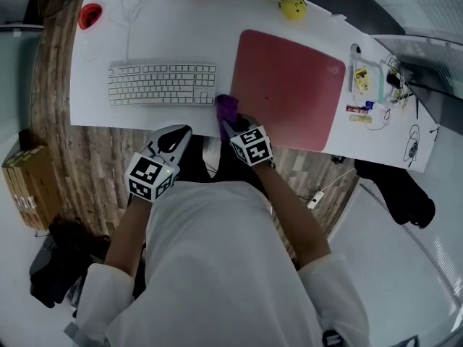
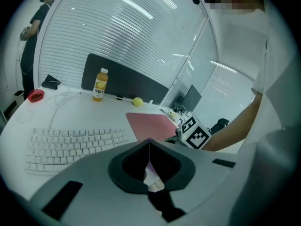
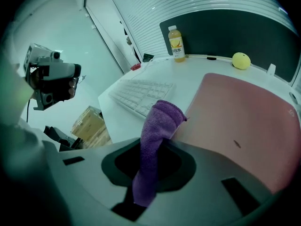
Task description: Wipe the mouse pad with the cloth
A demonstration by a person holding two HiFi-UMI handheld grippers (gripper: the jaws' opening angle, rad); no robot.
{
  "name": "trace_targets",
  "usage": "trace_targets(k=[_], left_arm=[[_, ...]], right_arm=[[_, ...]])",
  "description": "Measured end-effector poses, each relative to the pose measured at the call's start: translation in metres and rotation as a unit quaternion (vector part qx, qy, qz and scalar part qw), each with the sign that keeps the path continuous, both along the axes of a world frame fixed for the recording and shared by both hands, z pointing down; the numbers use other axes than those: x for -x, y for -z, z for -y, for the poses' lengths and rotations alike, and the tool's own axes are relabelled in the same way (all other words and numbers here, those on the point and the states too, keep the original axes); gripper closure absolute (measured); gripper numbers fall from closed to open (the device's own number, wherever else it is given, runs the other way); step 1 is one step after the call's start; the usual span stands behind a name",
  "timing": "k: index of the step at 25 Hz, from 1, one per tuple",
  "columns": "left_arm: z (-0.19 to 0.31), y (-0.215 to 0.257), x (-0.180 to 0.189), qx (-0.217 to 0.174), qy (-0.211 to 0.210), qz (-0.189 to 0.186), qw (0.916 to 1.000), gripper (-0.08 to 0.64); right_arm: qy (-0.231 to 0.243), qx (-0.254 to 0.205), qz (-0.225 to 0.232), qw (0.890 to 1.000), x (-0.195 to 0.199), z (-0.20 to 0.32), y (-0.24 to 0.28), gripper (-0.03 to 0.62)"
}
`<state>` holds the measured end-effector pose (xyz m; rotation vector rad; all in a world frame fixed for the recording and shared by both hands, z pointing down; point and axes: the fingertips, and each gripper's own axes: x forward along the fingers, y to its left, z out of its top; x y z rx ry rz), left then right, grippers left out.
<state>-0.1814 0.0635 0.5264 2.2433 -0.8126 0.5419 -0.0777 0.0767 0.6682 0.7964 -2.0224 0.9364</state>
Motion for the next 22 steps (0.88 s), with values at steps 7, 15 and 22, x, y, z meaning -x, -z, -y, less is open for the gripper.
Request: trace_targets(k=[7,15,22], left_arm=[[-0.002,0.002,-0.028,0.005,0.03,0.013,0.9995,0.54],[0.005,0.003,-0.064,0.009,0.047,0.02,0.9987,0.54],[0.009,0.0,-0.09,0.011,0.053,0.024,0.9982,0.54]], right_arm=[[0.022,-0.002,-0.005,1.0,-0.03,0.015,-0.012,0.518],[0.02,0.0,-0.01,1.0,-0.071,0.027,-0.021,0.518],[0.022,0.003,-0.016,1.0,-0.113,0.031,-0.026,0.518]])
